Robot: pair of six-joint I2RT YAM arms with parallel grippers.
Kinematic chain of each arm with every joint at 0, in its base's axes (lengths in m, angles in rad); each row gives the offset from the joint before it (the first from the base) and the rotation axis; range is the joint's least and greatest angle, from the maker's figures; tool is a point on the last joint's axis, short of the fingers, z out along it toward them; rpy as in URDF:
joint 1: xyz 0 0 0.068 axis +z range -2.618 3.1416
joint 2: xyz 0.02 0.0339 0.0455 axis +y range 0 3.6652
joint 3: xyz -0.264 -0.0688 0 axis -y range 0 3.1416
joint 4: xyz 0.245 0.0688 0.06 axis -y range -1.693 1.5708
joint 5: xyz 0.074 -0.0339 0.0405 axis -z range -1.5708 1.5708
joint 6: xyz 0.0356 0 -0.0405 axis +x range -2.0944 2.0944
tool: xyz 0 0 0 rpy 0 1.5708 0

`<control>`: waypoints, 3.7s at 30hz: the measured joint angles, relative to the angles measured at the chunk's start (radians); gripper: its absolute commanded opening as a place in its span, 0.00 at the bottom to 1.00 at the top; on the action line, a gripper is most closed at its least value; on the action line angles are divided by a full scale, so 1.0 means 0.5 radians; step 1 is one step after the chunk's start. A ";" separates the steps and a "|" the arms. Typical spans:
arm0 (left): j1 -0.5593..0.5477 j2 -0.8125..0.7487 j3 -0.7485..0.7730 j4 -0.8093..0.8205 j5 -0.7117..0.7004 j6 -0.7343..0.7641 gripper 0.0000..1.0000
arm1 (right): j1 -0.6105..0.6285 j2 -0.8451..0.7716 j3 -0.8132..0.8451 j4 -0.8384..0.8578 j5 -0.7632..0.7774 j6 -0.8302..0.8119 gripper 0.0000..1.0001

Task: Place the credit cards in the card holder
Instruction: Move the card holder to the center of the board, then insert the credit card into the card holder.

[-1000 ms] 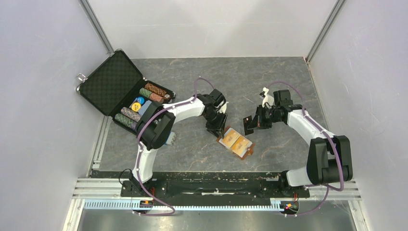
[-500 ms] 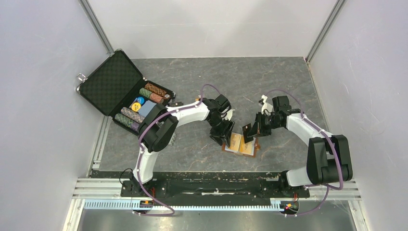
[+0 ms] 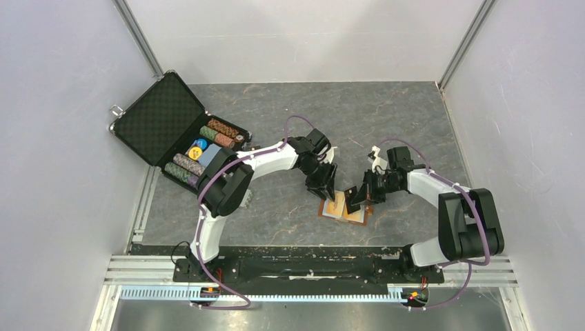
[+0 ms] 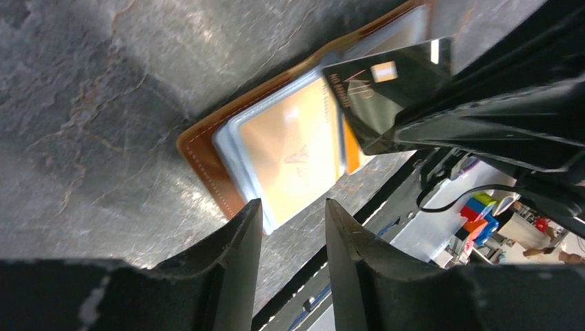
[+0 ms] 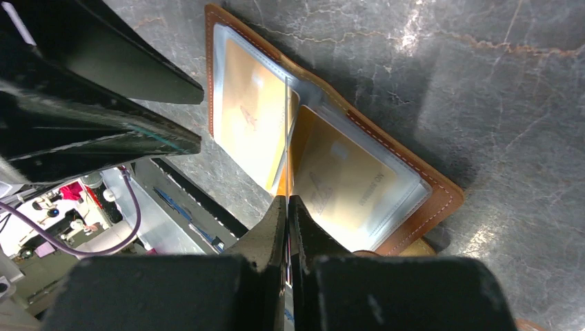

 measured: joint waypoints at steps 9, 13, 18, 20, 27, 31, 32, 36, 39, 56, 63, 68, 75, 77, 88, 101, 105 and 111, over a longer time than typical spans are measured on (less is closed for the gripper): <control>0.000 0.006 0.011 0.103 0.051 -0.078 0.50 | 0.001 0.056 -0.048 0.052 -0.001 -0.010 0.00; 0.000 0.050 0.032 0.097 0.010 -0.100 0.53 | 0.001 0.059 -0.049 0.056 -0.001 -0.023 0.00; 0.000 0.101 0.074 0.066 0.002 -0.101 0.54 | 0.001 0.062 -0.052 0.063 0.001 -0.025 0.00; 0.000 0.102 0.087 0.053 -0.015 -0.101 0.53 | 0.001 0.062 -0.052 0.063 0.002 -0.027 0.00; 0.005 0.135 0.118 0.068 0.028 -0.114 0.26 | 0.001 0.062 -0.052 0.069 0.006 -0.029 0.00; 0.008 0.135 0.118 0.120 0.072 -0.134 0.02 | 0.001 0.062 -0.027 0.067 0.008 -0.028 0.00; 0.009 0.137 0.118 0.124 0.077 -0.137 0.02 | 0.000 0.064 -0.002 0.067 0.014 -0.027 0.00; 0.015 0.139 0.118 0.150 0.085 -0.146 0.02 | 0.001 0.069 0.121 0.066 0.030 -0.021 0.00; 0.034 0.138 0.115 0.156 0.082 -0.159 0.02 | 0.002 0.069 0.250 0.066 0.040 -0.018 0.00; 0.147 0.085 0.066 0.125 -0.004 -0.220 0.02 | 0.002 0.054 0.365 -0.045 0.146 -0.030 0.00; 0.147 0.058 0.324 -0.163 -0.134 -0.206 0.23 | 0.002 0.050 0.378 -0.097 0.194 -0.029 0.00; 0.134 0.056 0.379 -0.180 -0.098 -0.226 0.39 | 0.001 0.050 0.504 -0.124 0.237 -0.037 0.00; 0.047 0.155 0.448 -0.161 0.029 -0.234 0.46 | -0.043 0.050 0.618 -0.130 0.273 -0.053 0.00; 0.033 0.169 0.448 -0.175 0.021 -0.233 0.50 | -0.050 0.050 0.628 -0.142 0.282 -0.061 0.00; 0.229 0.153 0.245 -0.136 -0.037 -0.226 0.53 | 0.059 0.055 0.420 -0.015 0.199 0.018 0.00; 0.294 0.153 0.213 -0.024 -0.040 -0.212 0.46 | 0.225 0.278 0.187 0.375 0.121 0.254 0.00; 0.291 0.150 0.190 0.027 -0.038 -0.213 0.45 | 0.225 0.309 0.158 0.399 0.146 0.246 0.00; 0.285 0.136 0.150 0.072 -0.027 -0.214 0.45 | 0.225 0.312 0.143 0.407 0.174 0.203 0.00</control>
